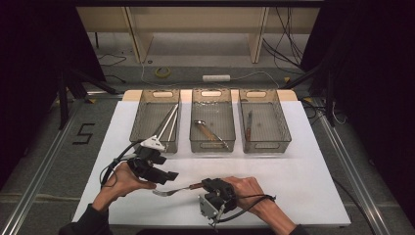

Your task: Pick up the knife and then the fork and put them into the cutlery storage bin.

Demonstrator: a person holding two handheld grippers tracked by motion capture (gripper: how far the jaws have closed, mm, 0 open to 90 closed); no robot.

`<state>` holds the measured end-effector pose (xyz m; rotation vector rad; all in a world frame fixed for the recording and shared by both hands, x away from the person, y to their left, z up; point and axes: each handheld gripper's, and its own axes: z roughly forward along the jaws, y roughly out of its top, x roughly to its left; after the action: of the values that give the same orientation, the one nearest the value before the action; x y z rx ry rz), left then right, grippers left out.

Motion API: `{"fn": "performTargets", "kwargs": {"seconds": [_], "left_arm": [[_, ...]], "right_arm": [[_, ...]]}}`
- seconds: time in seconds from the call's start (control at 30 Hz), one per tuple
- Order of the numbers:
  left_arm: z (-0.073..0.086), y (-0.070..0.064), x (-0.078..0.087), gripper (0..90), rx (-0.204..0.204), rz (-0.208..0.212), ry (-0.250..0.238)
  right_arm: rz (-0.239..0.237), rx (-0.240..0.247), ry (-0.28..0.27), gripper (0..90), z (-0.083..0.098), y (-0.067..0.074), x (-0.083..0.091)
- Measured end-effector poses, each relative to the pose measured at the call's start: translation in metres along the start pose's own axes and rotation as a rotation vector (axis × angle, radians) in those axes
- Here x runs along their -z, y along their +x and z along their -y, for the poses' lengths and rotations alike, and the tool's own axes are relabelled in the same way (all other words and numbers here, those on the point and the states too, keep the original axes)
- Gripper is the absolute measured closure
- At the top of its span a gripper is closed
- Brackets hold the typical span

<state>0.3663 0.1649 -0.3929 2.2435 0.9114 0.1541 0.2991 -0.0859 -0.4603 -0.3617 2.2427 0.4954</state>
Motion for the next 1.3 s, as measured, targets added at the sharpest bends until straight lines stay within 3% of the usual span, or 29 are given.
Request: {"fn": "performTargets", "kwargs": {"seconds": [0.17,0.27,0.37,0.63,0.97,1.3], "left_arm": [[0.007,0.015,0.005,24.4,0.064,-0.071,-0.097],[0.014,0.021,0.004,23.5,0.095,-0.088,-0.136],[0.019,0.023,0.003,21.8,0.102,-0.108,-0.166],[0.037,0.019,0.003,20.2,0.111,-0.113,-0.3],[0.053,0.012,0.006,18.5,0.112,-0.129,-0.378],[0.058,0.007,0.006,17.9,0.112,-0.152,-0.4]], "right_arm": [[0.024,-0.021,0.011,81.7,0.013,-0.007,0.005],[0.029,-0.078,0.023,81.7,0.021,-0.012,0.01],[0.035,-0.112,0.036,81.7,0.03,-0.019,0.012],[0.05,-0.237,0.066,81.7,0.055,-0.035,0.016],[0.079,-0.408,0.11,81.6,0.079,-0.056,0.024],[0.099,-0.561,0.15,81.6,0.105,-0.08,0.028]]}}
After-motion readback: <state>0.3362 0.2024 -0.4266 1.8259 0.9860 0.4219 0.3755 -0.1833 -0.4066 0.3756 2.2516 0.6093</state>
